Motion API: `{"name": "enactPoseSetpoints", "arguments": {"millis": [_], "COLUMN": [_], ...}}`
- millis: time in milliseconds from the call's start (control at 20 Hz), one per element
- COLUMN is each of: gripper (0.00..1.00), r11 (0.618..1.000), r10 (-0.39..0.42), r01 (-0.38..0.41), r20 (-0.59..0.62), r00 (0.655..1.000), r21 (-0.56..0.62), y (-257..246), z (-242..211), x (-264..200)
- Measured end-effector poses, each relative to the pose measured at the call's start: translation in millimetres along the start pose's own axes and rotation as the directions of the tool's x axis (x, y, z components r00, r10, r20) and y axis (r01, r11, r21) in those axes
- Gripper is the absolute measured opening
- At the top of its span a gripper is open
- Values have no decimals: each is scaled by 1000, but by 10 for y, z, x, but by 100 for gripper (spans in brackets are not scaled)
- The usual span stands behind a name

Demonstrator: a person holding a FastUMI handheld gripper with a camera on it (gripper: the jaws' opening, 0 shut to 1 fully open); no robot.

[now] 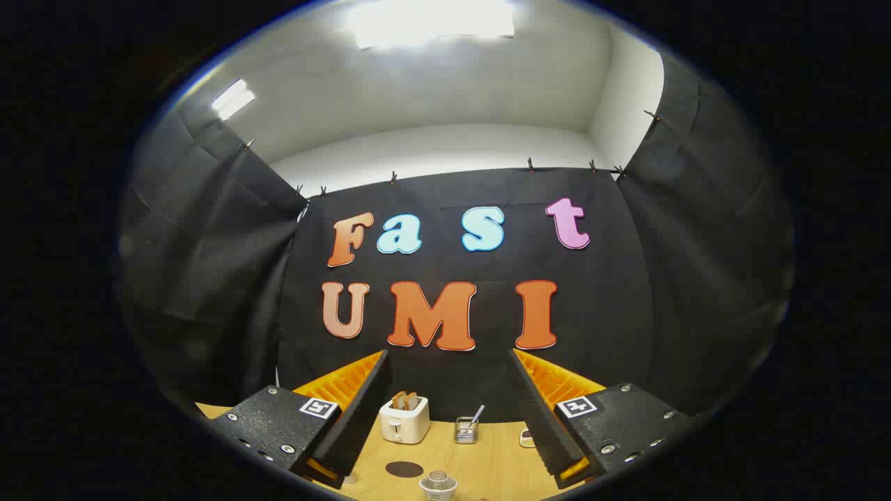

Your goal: Take the bottle from table, then pour the juice into the cup, finally place the bottle on the coaster

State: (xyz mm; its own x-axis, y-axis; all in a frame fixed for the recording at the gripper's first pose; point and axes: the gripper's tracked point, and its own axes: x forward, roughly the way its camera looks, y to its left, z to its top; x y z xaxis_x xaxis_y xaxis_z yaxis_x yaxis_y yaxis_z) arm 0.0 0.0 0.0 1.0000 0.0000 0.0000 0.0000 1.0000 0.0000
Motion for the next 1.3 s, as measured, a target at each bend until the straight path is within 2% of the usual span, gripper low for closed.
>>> {"name": "enactPoseSetpoints", "arguments": {"millis": [650, 1300], "gripper": [98, 98], "r11": [1000, 1000], "r10": [11, -20], "r01": [-10, 21], "r20": [-38, -63], "r00": [999, 998], "r21": [18, 9], "y": [138, 219], "z": [-115, -179], "x": [-57, -5]}}
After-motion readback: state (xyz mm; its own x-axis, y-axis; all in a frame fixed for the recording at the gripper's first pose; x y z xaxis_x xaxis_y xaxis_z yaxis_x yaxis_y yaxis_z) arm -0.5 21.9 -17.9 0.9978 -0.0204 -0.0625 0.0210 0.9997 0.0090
